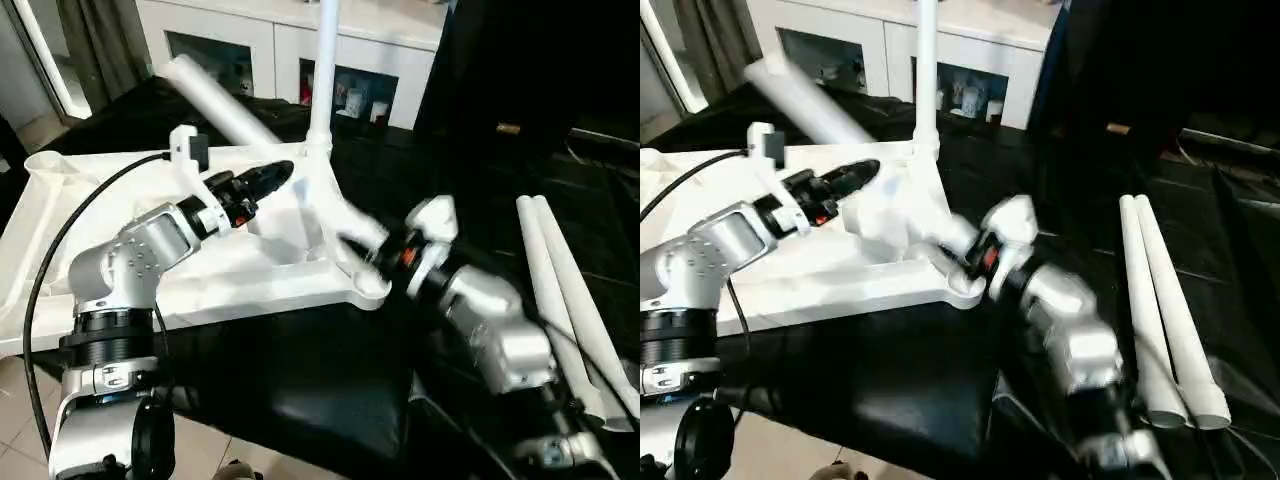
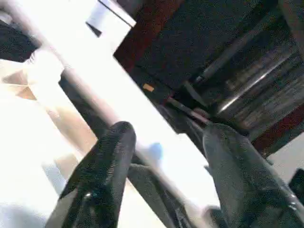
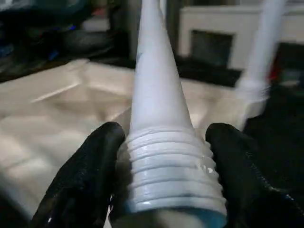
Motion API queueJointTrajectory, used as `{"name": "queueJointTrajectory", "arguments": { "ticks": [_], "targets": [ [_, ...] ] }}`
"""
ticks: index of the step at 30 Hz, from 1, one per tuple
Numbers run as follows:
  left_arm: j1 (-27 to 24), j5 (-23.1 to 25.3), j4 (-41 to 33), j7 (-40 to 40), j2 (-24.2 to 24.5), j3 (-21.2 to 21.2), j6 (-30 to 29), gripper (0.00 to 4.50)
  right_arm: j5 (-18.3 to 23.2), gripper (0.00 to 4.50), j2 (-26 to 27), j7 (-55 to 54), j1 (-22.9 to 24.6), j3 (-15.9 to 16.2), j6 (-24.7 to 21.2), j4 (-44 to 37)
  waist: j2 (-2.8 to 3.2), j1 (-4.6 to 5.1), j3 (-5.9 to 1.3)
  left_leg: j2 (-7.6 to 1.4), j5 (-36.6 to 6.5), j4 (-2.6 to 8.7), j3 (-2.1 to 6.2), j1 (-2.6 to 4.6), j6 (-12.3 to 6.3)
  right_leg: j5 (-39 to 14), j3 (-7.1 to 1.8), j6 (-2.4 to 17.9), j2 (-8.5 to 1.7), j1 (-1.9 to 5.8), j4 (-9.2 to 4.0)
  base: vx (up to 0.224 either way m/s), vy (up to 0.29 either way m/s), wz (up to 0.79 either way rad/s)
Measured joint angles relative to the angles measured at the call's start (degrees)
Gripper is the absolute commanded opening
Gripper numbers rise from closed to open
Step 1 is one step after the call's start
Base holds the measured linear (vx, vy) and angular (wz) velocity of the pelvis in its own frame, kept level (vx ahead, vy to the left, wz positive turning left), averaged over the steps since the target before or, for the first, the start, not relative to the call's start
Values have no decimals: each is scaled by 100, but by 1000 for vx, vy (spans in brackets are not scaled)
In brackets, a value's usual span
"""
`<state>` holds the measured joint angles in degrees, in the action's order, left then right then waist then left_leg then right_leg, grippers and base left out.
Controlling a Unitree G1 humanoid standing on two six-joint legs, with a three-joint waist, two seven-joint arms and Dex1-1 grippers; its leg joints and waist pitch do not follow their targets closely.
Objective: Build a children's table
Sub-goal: Rotate table base
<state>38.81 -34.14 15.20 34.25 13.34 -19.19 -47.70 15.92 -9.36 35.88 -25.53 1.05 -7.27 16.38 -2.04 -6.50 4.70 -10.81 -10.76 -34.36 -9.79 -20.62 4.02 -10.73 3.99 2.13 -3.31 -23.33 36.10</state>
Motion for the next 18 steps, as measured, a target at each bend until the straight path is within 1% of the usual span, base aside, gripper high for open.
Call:
{"name": "queueJointTrajectory", "arguments": {
  "ticks": [1,4,6,7,9,10,11,12,14,15,17,18],
  "targets": [
    [1,-3,0,-15,3,-29,-25,312,11,265,25,-81,-34,-80,18,18,0,0,0,0,0,0,0,-1,0,0,0,0,0,0,0,0,0,0],
    [4,-52,0,-38,-11,-82,-85,329,46,256,28,-25,-90,-85,18,-8,0,0,0,0,-1,2,0,-3,0,0,1,0,0,-1,-2,0,0,0],
    [13,-157,0,-91,-43,-110,-101,344,58,236,54,89,-81,-5,2,-70,0,2,0,0,-1,2,1,-4,0,0,1,0,0,-1,-2,0,0,0],
    [27,-206,0,-116,-62,-109,-110,361,78,220,96,158,-44,66,-13,-139,0,2,0,0,0,1,1,-3,-1,0,1,0,0,-1,-2,0,0,0],
    [56,-221,0,-159,-78,-105,-126,373,148,206,215,220,66,187,-24,-290,0,1,0,-1,0,2,2,-3,-1,0,2,0,0,-1,-2,0,0,0],
    [101,-217,5,-236,-94,-98,-154,373,163,206,284,216,117,250,-26,-336,0,0,0,-2,0,1,2,-3,0,0,3,0,0,-1,-2,0,0,0],
    [132,-210,5,-276,-96,-92,-166,381,165,193,316,214,132,310,-29,-360,0,0,0,-2,0,-1,2,-3,-1,1,2,-1,0,0,-2,0,0,0],
    [171,-127,7,-370,-91,-28,-164,402,165,176,343,185,142,341,-105,-441,2,0,1,-2,0,-3,2,-4,0,2,2,-1,0,0,-2,0,0,0],
    [197,-58,7,-477,-106,41,-196,408,190,173,432,143,114,393,-228,-631,2,0,1,-2,0,-4,2,-2,0,2,1,-2,0,1,-2,0,0,0],
    [197,-56,7,-480,-137,53,-218,417,197,160,448,149,102,401,-244,-693,2,-1,1,-2,0,-4,2,-3,0,2,1,-2,0,1,-2,0,0,0],
    [193,-56,8,-455,-134,121,-229,442,133,137,435,151,41,432,-193,-642,1,-11,1,-2,0,-4,2,-3,0,2,1,-2,0,1,-2,0,0,0],
    [186,-38,7,-438,-95,178,-207,442,41,137,406,131,40,458,-130,-566,1,-13,1,-1,0,-4,2,-3,0,2,1,-2,0,2,-2,0,0,0]
  ]
}}
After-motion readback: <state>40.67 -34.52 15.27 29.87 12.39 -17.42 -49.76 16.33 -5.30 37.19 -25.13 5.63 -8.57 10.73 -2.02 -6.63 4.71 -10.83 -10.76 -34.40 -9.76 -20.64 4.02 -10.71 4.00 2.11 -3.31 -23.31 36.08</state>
